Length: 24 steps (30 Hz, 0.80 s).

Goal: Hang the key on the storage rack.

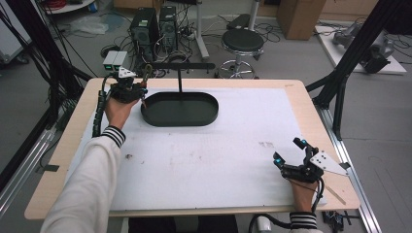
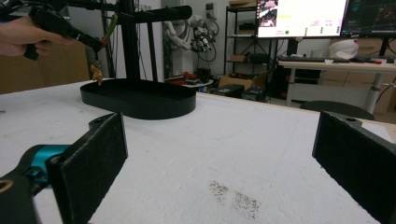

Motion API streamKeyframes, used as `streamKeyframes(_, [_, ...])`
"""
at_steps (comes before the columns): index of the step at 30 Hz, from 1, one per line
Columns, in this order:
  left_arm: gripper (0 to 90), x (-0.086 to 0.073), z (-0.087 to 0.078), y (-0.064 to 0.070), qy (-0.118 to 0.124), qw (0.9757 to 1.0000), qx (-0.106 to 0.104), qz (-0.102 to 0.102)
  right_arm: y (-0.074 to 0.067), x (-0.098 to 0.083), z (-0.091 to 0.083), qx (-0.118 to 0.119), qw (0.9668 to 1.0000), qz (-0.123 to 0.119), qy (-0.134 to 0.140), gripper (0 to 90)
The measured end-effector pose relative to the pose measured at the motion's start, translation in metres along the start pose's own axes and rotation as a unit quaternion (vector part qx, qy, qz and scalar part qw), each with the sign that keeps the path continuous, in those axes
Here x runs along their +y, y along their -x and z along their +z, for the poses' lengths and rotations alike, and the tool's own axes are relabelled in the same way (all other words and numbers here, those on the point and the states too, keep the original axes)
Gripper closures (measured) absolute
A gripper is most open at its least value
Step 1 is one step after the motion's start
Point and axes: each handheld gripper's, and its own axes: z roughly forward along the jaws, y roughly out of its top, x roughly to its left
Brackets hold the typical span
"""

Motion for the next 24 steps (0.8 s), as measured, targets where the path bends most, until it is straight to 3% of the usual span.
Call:
streamKeyframes(2, [47.6,-0.002,0.001,-0.003,0.011,0.9999,-0.01,-0.001,0.0,0.0,0.0,0.001,1.0,0.001,0.001,2.2])
streamKeyframes(5, [28.3,-0.004,-0.003,-0.008,0.034,0.9977,-0.053,-0.023,0.0,0.0,0.0,0.001,1.0,0.003,-0.001,2.2])
streamKeyframes(8, [20.1,-0.009,-0.014,-0.009,0.06,0.9941,-0.086,-0.028,0.001,0.0,0.001,0.001,1.0,0.005,0.002,2.2])
streamKeyframes(11, [6.2,-0.014,-0.027,-0.01,0.094,0.9842,-0.139,-0.055,0.0,0.0,0.0,0.001,1.0,0.003,0.001,2.2])
streamKeyframes(13, [5.3,-0.018,-0.039,-0.008,0.114,0.9786,-0.16,-0.062,0.0,0.0,0.0,0.001,1.0,0.004,0.002,2.2])
streamKeyframes(15, [3.5,-0.02,-0.052,-0.004,0.134,0.9765,-0.161,-0.052,0.0,0.0,0.0,0.002,1.0,0.003,0.001,2.2])
streamKeyframes(19, [1.6,-0.031,-0.078,0.002,0.166,0.9642,-0.203,-0.04,0.0,0.0,0.0,0.001,1.0,-0.002,0.004,2.2])
streamKeyframes(22, [1.7,-0.045,-0.099,0.006,0.179,0.9609,-0.209,-0.031,0.0,0.0,0.0,0.001,1.0,-0.001,0.003,2.2])
streamKeyframes(24, [1.7,-0.058,-0.113,0.008,0.19,0.96,-0.204,-0.024,0.0,0.0,0.0,0.001,1.0,-0.002,0.003,2.2])
